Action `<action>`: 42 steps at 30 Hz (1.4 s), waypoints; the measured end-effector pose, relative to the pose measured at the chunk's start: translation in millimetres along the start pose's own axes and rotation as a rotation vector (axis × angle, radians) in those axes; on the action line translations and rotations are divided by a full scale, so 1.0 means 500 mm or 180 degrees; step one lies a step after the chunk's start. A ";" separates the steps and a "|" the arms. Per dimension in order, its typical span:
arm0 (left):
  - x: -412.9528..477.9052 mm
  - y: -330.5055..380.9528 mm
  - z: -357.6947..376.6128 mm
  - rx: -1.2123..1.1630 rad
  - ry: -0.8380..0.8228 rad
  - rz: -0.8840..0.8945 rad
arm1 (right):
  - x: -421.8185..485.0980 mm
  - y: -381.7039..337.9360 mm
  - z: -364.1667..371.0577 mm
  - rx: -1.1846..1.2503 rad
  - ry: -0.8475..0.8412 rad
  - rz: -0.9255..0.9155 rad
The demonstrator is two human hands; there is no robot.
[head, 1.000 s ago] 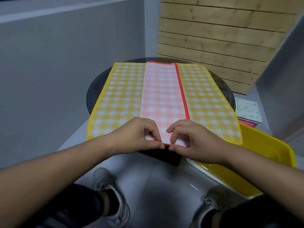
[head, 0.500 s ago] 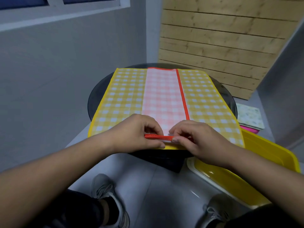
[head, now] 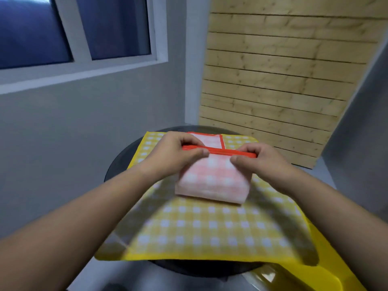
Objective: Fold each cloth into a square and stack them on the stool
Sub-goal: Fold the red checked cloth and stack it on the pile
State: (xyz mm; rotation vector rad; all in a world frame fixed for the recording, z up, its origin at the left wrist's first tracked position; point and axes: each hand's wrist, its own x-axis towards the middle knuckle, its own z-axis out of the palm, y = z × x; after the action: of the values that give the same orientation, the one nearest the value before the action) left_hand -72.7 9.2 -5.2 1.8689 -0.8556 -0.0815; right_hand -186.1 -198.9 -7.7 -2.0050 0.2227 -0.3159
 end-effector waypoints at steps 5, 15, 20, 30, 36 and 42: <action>0.102 -0.055 0.003 -0.0485 0.0126 -0.0589 | 0.114 0.042 0.006 0.0251 0.0192 0.0354; 0.204 -0.230 0.072 0.0135 0.0511 -0.1314 | 0.263 0.185 0.040 -0.0776 0.0153 0.0302; 0.188 -0.275 0.109 0.0873 0.0473 -0.1265 | 0.281 0.228 0.048 -0.0964 0.0047 0.0220; 0.146 -0.284 0.134 0.1810 0.0544 -0.0465 | 0.276 0.242 0.078 -0.1409 0.0422 0.0051; 0.146 -0.283 0.134 0.2026 0.0461 -0.0412 | 0.268 0.241 0.087 -0.1597 0.0406 -0.0023; 0.143 -0.278 0.132 0.1950 0.0511 -0.0462 | 0.265 0.240 0.090 -0.1624 0.0449 -0.0054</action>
State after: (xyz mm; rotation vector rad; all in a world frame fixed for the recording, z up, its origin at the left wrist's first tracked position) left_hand 25.1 -54.6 -128.2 2.4685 -0.6745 0.2670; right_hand -48.5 -251.8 -117.9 -2.4899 0.4075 -0.4452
